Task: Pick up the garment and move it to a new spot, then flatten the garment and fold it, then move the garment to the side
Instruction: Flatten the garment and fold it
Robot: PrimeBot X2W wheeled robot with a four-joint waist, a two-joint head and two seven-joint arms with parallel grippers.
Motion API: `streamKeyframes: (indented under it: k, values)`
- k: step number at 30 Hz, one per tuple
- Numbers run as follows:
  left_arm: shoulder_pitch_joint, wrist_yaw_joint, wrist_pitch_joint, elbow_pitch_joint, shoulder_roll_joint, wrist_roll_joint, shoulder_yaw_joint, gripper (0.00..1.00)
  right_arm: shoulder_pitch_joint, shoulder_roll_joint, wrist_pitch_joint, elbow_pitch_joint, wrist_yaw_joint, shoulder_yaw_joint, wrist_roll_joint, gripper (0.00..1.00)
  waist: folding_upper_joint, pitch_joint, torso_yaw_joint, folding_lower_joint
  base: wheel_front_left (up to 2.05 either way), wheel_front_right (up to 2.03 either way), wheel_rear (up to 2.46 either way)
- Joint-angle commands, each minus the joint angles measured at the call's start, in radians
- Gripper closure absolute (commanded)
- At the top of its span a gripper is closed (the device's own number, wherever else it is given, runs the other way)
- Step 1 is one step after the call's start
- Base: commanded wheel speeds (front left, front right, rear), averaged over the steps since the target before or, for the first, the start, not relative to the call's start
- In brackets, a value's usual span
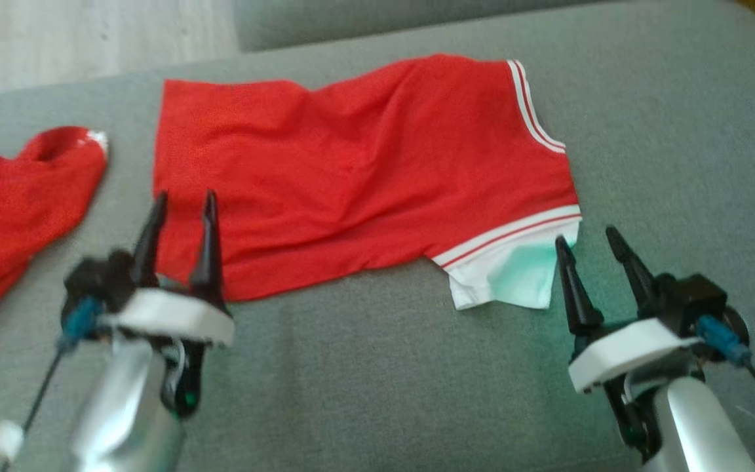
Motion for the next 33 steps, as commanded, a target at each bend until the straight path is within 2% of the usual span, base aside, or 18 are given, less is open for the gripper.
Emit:
streamKeyframes:
  k: [1,5,10,16,20,28,33]
  values:
    - [0.015,0.009,-0.011,-0.072,0.013,0.012,0.055,0.0,-0.002,-0.001,0.007,-0.041,-0.001,0.018,-0.005,0.0,0.0,-0.034,0.025,0.0002,0.0,0.0,0.0]
    - [0.167,0.027,-0.012,-0.223,-0.022,0.06,0.115,0.0,0.022,-0.001,0.028,-0.053,-0.001,0.011,-0.006,0.0,0.0,-0.06,0.035,0.0002,0.0,0.0,0.0]
    - [0.314,0.044,-0.012,-0.33,-0.05,0.098,0.196,0.0,0.05,-0.001,0.047,-0.068,-0.001,-0.002,-0.003,0.0,0.0,-0.079,0.047,0.0002,0.0,0.0,0.0]
    - [0.365,0.031,-0.012,-0.366,-0.055,0.14,0.221,0.0,0.06,-0.001,0.069,-0.082,-0.001,-0.025,-0.002,0.0,0.0,-0.077,0.063,0.0002,0.0,0.0,0.0]
    - [0.353,0.023,-0.012,-0.378,-0.063,0.157,0.226,0.0,0.012,-0.001,0.117,-0.065,-0.001,-0.048,0.012,0.0,0.0,-0.049,0.074,0.0002,0.0,0.0,0.0]
    - [0.292,0.006,-0.012,-0.391,-0.076,0.184,0.213,0.0,-0.214,-0.003,0.316,0.101,-0.001,-0.149,0.001,0.0,0.0,0.032,0.116,0.0002,0.0,0.0,0.0]
    - [0.259,-0.002,-0.012,-0.385,-0.086,0.191,0.2,0.0,-0.325,-0.003,0.377,0.245,-0.001,-0.24,-0.037,0.0,0.0,0.072,0.155,0.0002,0.0,0.0,0.0]
